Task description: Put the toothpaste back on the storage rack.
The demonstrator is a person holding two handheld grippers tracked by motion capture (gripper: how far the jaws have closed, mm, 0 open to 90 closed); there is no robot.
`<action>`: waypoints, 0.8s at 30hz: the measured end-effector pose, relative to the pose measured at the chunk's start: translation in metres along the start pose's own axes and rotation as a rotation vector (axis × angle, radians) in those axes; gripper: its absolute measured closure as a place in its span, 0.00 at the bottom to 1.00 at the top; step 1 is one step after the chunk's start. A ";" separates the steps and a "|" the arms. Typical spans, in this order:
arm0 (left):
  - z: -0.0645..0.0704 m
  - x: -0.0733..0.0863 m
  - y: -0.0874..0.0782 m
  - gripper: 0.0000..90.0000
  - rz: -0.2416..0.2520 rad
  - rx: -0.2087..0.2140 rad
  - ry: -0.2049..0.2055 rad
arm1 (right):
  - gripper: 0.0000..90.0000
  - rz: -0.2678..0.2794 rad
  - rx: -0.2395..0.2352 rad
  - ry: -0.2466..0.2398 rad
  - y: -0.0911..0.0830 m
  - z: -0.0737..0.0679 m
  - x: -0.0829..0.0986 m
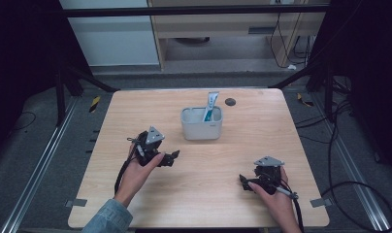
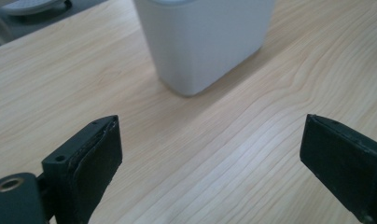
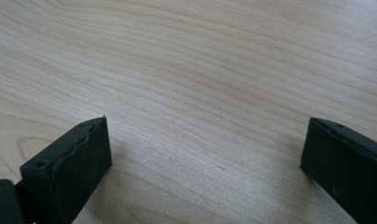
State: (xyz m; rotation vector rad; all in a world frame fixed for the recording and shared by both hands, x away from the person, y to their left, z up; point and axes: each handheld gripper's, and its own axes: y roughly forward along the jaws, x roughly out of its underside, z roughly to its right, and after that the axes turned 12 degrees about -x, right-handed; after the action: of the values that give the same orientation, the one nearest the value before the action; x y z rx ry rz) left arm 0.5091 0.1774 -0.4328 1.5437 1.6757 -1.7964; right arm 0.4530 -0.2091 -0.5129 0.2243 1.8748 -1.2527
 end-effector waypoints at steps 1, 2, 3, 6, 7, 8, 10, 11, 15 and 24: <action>-0.001 0.004 0.001 0.06 -0.007 0.005 -0.008 | 0.02 0.000 0.000 0.000 0.000 0.000 0.000; -0.003 0.008 0.002 0.06 -0.015 0.008 -0.015 | 0.02 0.000 0.000 0.000 0.000 0.000 0.000; -0.004 0.011 0.002 0.06 -0.019 0.003 -0.014 | 0.02 0.000 0.000 0.000 0.000 0.000 0.000; -0.008 0.021 0.002 0.06 -0.035 -0.011 -0.020 | 0.02 0.001 0.000 0.000 0.000 0.000 0.000; -0.010 0.024 0.003 0.06 -0.039 -0.012 -0.024 | 0.02 0.000 0.001 0.000 0.000 0.000 0.000; -0.013 0.027 0.003 0.06 -0.046 -0.014 -0.027 | 0.02 0.000 0.001 0.000 0.000 0.000 0.000; -0.017 0.033 0.002 0.06 -0.050 -0.014 -0.052 | 0.02 0.000 0.001 0.000 0.000 0.000 0.000; -0.020 0.035 0.002 0.06 -0.050 -0.016 -0.060 | 0.02 0.000 0.001 0.000 0.000 0.000 0.000; -0.028 0.045 0.001 0.06 -0.063 -0.033 -0.069 | 0.02 0.000 0.001 0.000 0.000 0.000 0.000; -0.054 0.078 -0.001 0.06 -0.103 -0.090 -0.104 | 0.02 0.000 0.001 0.000 0.000 0.000 0.000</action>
State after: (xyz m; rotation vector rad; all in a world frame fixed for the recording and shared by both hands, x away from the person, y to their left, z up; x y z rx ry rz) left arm 0.5033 0.2587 -0.4820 1.3268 1.7900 -1.7903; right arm 0.4530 -0.2090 -0.5129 0.2247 1.8742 -1.2530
